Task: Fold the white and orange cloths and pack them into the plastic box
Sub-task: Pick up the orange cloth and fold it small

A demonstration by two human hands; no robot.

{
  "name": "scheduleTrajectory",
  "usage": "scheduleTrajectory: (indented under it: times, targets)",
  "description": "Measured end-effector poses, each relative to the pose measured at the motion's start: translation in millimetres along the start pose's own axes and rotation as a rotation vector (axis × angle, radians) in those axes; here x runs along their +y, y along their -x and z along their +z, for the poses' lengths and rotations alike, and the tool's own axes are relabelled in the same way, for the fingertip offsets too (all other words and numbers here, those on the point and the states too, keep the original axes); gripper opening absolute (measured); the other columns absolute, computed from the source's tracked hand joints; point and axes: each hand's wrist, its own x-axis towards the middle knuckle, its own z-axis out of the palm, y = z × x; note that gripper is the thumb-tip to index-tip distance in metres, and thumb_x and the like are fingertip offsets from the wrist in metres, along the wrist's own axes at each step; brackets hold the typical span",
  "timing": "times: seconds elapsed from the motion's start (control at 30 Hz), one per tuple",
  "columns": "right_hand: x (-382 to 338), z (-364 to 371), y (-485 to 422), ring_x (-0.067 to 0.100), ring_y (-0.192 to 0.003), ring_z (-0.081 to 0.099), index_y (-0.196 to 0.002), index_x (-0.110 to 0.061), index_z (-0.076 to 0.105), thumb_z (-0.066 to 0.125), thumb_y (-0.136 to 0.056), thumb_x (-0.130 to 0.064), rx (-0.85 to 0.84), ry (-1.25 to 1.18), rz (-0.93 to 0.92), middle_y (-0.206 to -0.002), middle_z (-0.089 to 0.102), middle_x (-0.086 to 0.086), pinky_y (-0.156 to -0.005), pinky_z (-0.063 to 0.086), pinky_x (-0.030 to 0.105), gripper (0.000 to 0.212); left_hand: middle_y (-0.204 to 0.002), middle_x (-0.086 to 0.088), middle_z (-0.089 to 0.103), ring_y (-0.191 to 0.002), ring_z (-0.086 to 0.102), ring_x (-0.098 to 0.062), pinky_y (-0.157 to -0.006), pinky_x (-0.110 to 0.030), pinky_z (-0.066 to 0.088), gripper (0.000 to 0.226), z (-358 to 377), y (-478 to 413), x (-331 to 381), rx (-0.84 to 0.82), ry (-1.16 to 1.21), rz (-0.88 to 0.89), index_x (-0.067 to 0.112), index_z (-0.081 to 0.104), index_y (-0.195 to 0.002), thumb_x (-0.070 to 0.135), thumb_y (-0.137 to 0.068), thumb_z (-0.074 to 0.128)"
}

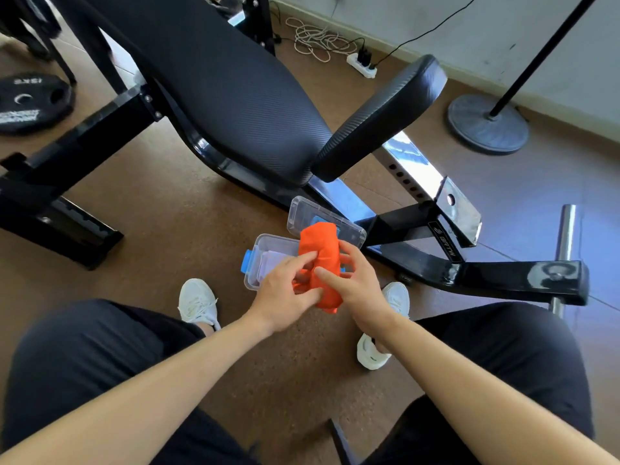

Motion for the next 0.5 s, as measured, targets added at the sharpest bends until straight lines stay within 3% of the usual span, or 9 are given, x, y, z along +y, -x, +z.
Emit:
scheduleTrajectory:
  times: [0.13,0.27,0.37,0.43,0.5]
  targets:
    - [25.7,-3.9,-46.1,0.022,-0.115,0.061,-0.14,-0.028,0.046,0.081,-0.079,-0.014,-0.015,0.099,0.066,-0.128,0.058,0.001,-0.094,0.058,0.048,0.072,-0.135,0.002,0.06,-0.106,0.061,-0.006,-0.091,-0.019,0.05,0.055,2.7,-33.0,-27.3,-0.117,-0.03,-0.05,0.026,0.052,-0.142,0.017,-0.092,0.071]
    - [59.7,1.5,-94.4,0.028,-0.117,0.061,-0.136,-0.037,0.048,0.077,-0.077,-0.018,-0.002,0.062,0.181,-0.131,0.058,0.007,-0.093,0.056,0.057,0.068,-0.131,0.001,0.059,-0.108,0.06,-0.016,-0.096,-0.035,0.054,0.049,13.1,-67.6,-69.7,-0.105,-0.077,-0.138,0.028,0.055,-0.138,0.018,-0.092,0.07]
    - [87.6,8.8,-125.1,0.032,-0.116,0.062,-0.125,-0.049,0.052,0.076,-0.071,-0.019,0.026,0.02,0.233,-0.131,0.058,0.011,-0.092,0.057,0.058,0.066,-0.137,-0.004,0.051,-0.125,0.051,-0.02,-0.106,-0.028,0.038,0.052,27.6,-90.2,-106.4,-0.072,-0.122,-0.214,0.03,0.054,-0.139,0.025,-0.09,0.073]
    - [105.1,13.8,-142.8,0.034,-0.115,0.063,-0.128,-0.044,0.053,0.075,-0.077,-0.009,0.05,-0.057,0.289,-0.133,0.057,0.014,-0.091,0.058,0.056,0.065,-0.142,-0.007,0.046,-0.131,0.047,-0.024,-0.111,-0.032,0.037,0.053,37.0,-102.7,-128.2,-0.074,-0.031,-0.32,0.031,0.052,-0.141,0.029,-0.092,0.072]
    - [124.9,17.6,-159.6,0.032,-0.113,0.063,-0.137,-0.035,0.05,0.071,-0.085,-0.002,0.055,-0.12,0.351,-0.134,0.055,0.013,-0.083,0.061,0.047,0.065,-0.145,-0.005,0.045,-0.131,0.049,-0.025,-0.108,-0.04,0.047,0.052,45.6,-112.8,-146.1,-0.088,0.133,-0.427,0.033,0.05,-0.142,0.033,-0.094,0.069]
